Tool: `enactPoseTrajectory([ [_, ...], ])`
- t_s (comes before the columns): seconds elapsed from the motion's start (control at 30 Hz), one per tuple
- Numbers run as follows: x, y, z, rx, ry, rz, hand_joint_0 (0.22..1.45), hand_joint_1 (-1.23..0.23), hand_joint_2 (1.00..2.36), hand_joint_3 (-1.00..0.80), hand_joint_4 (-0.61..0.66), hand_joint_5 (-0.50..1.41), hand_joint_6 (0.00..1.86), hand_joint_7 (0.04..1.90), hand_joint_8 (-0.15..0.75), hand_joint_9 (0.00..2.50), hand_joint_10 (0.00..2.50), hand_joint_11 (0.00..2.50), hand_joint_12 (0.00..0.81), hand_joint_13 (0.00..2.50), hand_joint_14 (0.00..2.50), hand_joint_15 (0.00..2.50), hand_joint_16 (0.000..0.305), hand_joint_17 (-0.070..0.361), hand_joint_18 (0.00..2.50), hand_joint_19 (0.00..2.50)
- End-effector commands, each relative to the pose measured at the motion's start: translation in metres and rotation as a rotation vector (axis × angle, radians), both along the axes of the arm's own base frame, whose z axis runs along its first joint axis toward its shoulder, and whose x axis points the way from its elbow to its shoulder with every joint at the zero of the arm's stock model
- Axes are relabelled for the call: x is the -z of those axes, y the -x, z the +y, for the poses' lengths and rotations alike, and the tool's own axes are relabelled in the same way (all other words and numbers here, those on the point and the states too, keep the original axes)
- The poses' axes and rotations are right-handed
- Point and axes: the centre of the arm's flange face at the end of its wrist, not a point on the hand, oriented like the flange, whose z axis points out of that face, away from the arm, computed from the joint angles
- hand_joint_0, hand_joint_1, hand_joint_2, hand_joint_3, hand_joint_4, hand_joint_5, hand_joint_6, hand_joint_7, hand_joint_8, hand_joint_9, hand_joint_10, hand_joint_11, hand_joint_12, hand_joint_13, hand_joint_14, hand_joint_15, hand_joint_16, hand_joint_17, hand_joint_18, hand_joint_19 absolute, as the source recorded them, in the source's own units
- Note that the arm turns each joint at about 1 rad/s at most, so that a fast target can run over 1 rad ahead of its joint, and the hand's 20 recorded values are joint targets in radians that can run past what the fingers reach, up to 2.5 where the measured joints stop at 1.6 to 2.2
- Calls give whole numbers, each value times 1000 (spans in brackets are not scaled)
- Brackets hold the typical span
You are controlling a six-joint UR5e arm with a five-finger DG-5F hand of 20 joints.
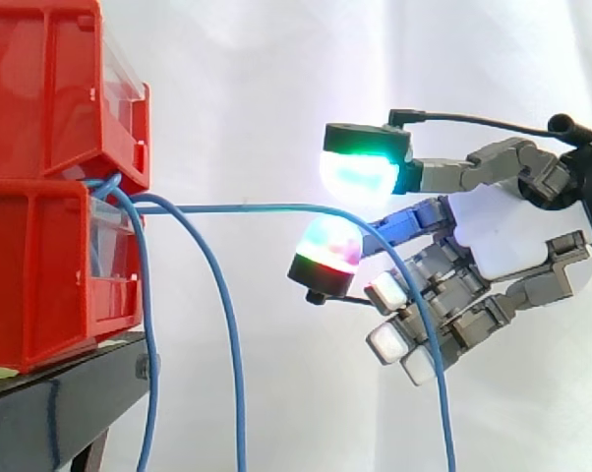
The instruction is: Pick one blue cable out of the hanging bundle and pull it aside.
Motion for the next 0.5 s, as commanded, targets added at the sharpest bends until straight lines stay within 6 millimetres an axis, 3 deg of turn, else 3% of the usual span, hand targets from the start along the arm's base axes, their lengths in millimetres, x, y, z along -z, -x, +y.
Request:
enactPoseTrajectory([
  [0.0,0,0,1,-1,0,0,495,-512,1000,-500,3,-78,910,920,280,1090,17,569,357,895,20,509,53,119,747,502],
  [0.37,0,3,0,-11,-2,19,496,-591,1000,-500,-17,-58,900,958,273,1119,19,561,349,913,19,507,52,116,770,494],
  [0.47,1,2,1,-15,-3,19,569,-570,1000,-500,-48,-52,897,1012,247,1138,18,569,323,915,20,522,46,104,742,521],
])
